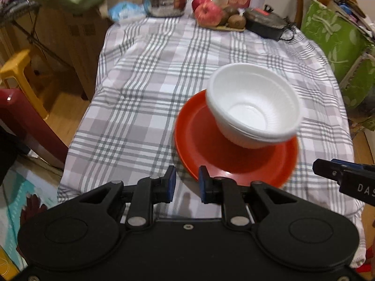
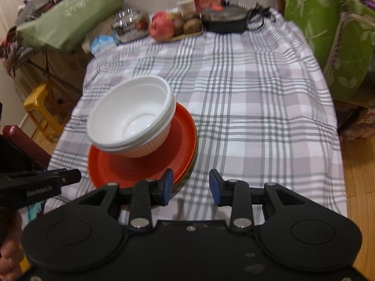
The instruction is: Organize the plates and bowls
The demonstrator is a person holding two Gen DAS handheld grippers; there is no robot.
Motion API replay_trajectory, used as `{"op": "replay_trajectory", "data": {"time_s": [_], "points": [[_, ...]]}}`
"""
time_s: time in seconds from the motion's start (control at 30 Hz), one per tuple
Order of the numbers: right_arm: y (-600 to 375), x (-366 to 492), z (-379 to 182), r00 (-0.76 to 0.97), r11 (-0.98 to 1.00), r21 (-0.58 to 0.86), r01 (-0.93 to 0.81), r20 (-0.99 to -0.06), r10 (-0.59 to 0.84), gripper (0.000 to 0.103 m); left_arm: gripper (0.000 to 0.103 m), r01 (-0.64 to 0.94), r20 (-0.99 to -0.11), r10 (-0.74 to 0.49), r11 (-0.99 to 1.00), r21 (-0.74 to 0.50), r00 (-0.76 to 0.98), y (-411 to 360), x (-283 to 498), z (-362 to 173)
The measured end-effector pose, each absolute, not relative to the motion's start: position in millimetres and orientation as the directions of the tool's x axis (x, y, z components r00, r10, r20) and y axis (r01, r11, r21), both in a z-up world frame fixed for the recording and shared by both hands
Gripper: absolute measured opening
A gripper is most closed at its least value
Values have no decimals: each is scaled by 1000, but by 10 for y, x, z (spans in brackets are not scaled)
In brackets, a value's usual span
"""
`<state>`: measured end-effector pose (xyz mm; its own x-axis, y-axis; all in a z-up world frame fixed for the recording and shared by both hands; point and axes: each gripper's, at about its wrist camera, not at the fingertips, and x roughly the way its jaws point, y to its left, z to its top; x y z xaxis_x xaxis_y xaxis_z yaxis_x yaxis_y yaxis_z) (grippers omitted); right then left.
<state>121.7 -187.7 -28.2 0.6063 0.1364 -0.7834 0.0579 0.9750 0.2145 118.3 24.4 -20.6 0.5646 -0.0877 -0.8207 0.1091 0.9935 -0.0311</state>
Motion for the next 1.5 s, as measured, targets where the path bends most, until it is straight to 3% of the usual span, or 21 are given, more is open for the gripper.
{"op": "replay_trajectory", "data": {"time_s": [0.37, 0.73, 1.5], "points": [[-1755, 276, 171, 784, 981, 180, 73, -619, 56, 52, 26, 109, -732, -68, 994, 9, 678, -15, 520, 101], [-1616, -407, 389, 860, 988, 151, 39, -508, 44, 53, 26, 103, -663, -48, 994, 44, 747, -97, 18, 236], [-1572, -490, 283, 834, 981, 160, 108, -551, -3, 53, 27, 114, -652, -75, 993, 18, 754, -76, -188, 162]]}}
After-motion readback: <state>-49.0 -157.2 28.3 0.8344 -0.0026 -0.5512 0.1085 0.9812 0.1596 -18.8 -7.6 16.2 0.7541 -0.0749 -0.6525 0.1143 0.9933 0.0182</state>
